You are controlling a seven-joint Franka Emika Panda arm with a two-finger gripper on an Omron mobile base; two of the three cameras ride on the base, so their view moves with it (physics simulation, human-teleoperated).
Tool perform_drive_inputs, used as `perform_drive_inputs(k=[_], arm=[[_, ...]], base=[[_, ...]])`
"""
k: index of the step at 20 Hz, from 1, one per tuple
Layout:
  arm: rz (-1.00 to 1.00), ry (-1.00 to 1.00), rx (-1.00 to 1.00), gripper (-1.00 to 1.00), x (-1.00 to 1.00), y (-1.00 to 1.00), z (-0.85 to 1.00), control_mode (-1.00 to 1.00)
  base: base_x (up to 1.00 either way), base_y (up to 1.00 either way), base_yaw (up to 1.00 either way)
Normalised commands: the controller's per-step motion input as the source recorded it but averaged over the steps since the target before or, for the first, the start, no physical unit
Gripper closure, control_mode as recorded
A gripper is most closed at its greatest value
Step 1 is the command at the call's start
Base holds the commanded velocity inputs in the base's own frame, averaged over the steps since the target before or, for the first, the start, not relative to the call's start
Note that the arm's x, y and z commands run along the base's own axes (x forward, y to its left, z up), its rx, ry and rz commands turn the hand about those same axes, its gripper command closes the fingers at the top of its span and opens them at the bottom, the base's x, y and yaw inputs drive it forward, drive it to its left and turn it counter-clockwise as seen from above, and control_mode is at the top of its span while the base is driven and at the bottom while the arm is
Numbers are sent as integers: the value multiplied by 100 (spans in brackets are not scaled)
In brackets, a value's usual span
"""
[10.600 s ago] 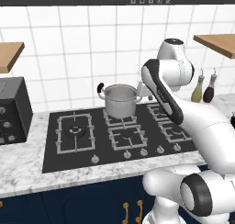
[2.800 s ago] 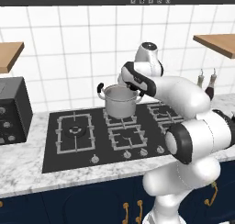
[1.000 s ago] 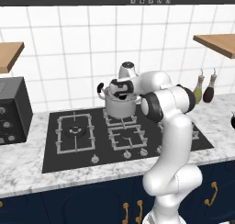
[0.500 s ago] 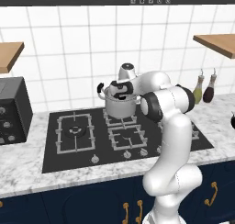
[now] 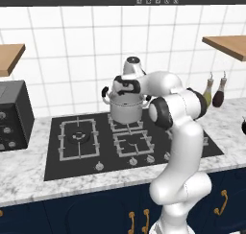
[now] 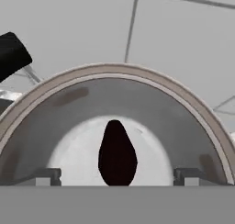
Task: Put the avocado and eggplant in the pot. Retrieve the spatula and lightly stir the vegetables in the pot.
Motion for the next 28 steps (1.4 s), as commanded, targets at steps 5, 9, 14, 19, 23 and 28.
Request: perform_drive_inputs(k=[5, 9, 14, 19, 23, 28], arm=[[-1, -5, 0, -100, -70, -2, 100, -100], [-6, -3, 1, -100, -96, -45, 95, -100], [-17, 0, 5, -100, -100, -91, 34, -100], [-28, 2, 6, -100, -100, -100, 0, -100], [-31, 6, 10, -100, -88, -100, -3, -100], [-31, 12, 10, -100, -56, -100, -13, -100]], base=[[0, 0, 0], [0, 0, 0], [0, 0, 0], [0, 0, 0], [0, 0, 0], [0, 0, 0]])
